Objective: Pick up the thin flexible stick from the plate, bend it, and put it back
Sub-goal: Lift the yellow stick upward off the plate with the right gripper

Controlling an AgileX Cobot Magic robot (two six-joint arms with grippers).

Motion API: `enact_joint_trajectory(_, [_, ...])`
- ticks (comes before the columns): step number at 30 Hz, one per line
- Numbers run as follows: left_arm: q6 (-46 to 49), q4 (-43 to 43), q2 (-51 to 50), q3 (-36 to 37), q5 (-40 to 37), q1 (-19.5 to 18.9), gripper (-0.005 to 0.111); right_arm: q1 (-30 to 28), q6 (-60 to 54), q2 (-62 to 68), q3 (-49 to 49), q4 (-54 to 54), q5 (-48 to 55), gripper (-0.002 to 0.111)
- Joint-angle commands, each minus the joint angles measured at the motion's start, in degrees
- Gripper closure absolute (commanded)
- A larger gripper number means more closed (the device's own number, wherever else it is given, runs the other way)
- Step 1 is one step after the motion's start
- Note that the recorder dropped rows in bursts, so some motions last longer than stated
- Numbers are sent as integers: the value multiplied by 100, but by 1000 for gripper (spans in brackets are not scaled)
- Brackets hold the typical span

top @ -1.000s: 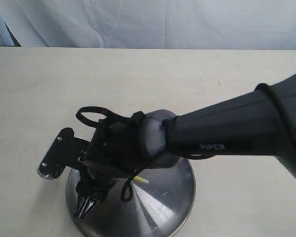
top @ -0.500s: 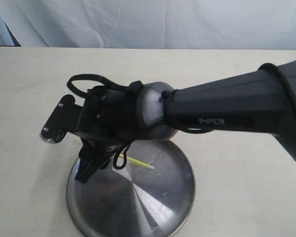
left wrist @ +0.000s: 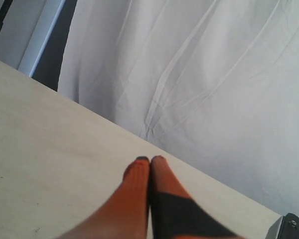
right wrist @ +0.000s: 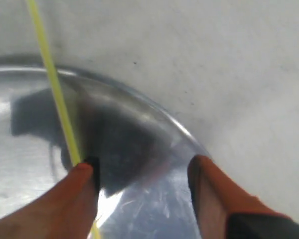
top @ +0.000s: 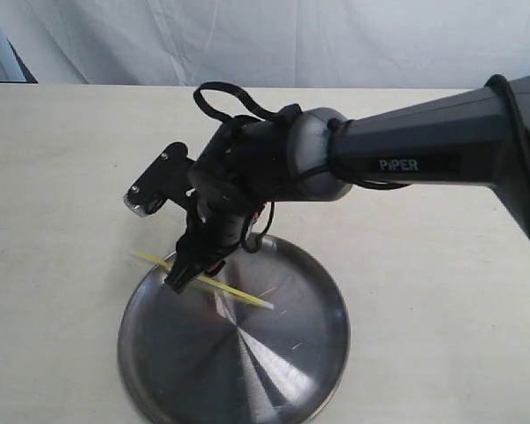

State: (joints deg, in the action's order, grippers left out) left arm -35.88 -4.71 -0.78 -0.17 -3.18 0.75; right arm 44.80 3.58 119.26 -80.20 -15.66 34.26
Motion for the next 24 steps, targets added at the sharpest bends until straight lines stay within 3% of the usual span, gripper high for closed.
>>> enact_joint_trajectory(1, [-10, 27, 49, 17, -33, -5, 107, -8, -588, 38, -37, 573, -82, 55])
enact_joint_trajectory(7, [-10, 27, 49, 17, -33, -5, 107, -8, -963, 136, -37, 817, -11, 55])
enact_joint_trajectory(20, [-10, 27, 49, 17, -33, -5, 107, -31, -643, 749, -37, -86, 940, 55])
enact_joint_trajectory(22, [-10, 27, 49, 17, -33, -5, 107, -31, -649, 874, -37, -160, 1161, 62])
enact_joint_trajectory(24, [-10, 27, 49, 17, -33, -5, 107, -31, -649, 1001, -37, -176, 1341, 80])
